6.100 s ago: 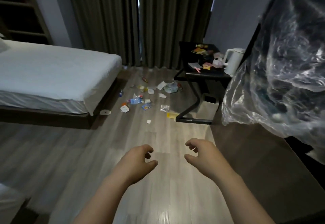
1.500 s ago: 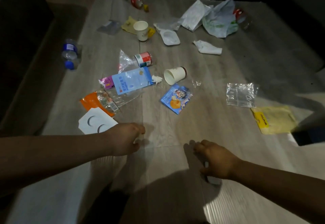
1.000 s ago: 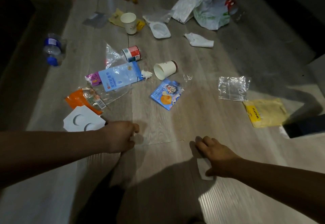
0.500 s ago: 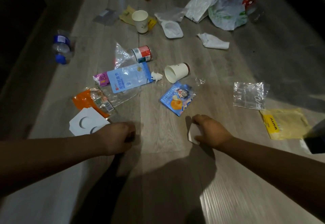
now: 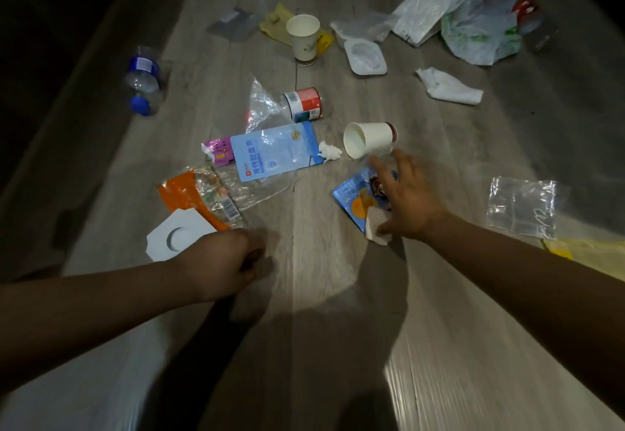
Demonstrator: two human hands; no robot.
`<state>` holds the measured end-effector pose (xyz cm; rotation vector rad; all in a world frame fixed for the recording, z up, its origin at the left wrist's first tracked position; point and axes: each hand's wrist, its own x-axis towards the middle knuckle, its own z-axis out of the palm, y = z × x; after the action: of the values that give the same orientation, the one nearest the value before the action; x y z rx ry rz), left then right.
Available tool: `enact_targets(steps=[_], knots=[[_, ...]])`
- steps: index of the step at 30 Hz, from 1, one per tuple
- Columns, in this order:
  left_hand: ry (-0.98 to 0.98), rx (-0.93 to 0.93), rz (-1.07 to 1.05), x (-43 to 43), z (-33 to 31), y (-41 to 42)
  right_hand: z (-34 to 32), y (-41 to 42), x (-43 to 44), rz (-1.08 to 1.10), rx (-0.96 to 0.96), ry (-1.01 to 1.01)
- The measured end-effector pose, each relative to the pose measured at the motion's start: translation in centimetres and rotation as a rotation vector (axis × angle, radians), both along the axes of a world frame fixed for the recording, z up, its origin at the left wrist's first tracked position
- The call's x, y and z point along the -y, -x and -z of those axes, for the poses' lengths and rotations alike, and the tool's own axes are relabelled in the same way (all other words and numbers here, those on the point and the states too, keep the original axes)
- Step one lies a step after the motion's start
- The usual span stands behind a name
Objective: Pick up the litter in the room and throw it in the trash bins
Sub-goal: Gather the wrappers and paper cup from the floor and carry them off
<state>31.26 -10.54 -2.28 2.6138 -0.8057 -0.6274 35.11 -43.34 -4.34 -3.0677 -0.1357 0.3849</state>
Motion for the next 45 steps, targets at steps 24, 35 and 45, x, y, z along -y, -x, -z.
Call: enact_targets(steps=[24, 35, 45], knots=[[0.137, 0.026, -0.1, 0.3, 0.4, -1.8, -2.1, -12.4, -1.5, -0.049, -0.159, -0.031], [0.058, 0.0, -0.083, 0.5, 0.0, -1.5, -1.9, -10.8, 0.6, -0.099, -0.112, -0.076], [0.052, -0.014, -0.084, 1.4, -0.9, -1.8, -0.8, -10.7, -0.1, 0.067, -0.21, -0.136]])
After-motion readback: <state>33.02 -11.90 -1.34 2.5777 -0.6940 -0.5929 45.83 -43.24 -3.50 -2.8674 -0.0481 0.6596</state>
